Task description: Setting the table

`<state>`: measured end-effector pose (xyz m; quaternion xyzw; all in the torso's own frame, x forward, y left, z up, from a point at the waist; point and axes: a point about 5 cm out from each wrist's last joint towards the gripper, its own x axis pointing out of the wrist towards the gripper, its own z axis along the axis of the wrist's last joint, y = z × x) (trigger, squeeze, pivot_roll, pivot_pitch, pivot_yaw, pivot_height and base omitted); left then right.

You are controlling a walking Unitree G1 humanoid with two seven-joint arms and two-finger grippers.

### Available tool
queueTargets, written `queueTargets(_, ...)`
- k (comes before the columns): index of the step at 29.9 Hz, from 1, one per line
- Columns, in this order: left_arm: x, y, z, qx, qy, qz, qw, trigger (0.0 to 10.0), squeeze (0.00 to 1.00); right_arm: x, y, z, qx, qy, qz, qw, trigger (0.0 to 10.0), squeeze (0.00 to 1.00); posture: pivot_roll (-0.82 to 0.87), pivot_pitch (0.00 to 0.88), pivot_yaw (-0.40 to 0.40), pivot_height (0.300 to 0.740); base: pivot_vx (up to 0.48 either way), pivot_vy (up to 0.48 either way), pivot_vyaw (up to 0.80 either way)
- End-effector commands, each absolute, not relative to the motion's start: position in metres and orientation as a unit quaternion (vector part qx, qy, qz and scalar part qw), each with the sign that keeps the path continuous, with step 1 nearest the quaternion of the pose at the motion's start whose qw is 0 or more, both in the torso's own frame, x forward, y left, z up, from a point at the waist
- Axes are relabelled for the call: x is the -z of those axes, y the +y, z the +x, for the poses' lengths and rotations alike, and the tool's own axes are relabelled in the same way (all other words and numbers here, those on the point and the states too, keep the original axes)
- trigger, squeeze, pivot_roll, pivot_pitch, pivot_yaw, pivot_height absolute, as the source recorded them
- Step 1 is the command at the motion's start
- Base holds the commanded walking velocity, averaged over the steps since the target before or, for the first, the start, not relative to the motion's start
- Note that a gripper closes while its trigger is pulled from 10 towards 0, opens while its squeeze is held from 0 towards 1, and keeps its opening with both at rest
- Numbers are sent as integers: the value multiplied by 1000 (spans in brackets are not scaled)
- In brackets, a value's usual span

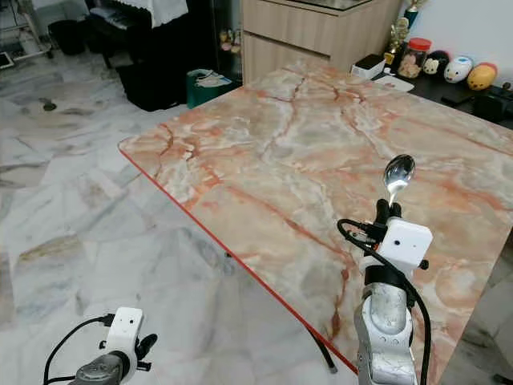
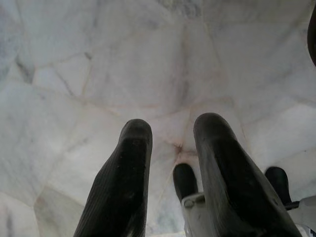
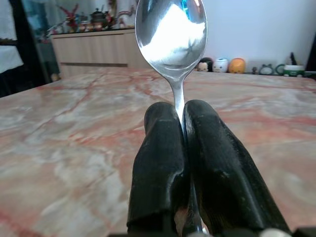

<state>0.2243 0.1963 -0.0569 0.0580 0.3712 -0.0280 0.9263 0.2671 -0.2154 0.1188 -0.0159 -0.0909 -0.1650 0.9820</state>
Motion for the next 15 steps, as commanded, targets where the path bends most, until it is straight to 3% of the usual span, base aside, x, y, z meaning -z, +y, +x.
queueTargets(1,61,200,218,14,384,49,922,10000,0,-117,-216,268,165,-85,-14,983,10000,0,14,0,-4,740,-307,0,0)
queueTargets(15,67,202,209,8,402,49,914,10000,0,-116,-215,270,163,-84,-13,983,10000,0,11,0,-3,740,-318,0,0)
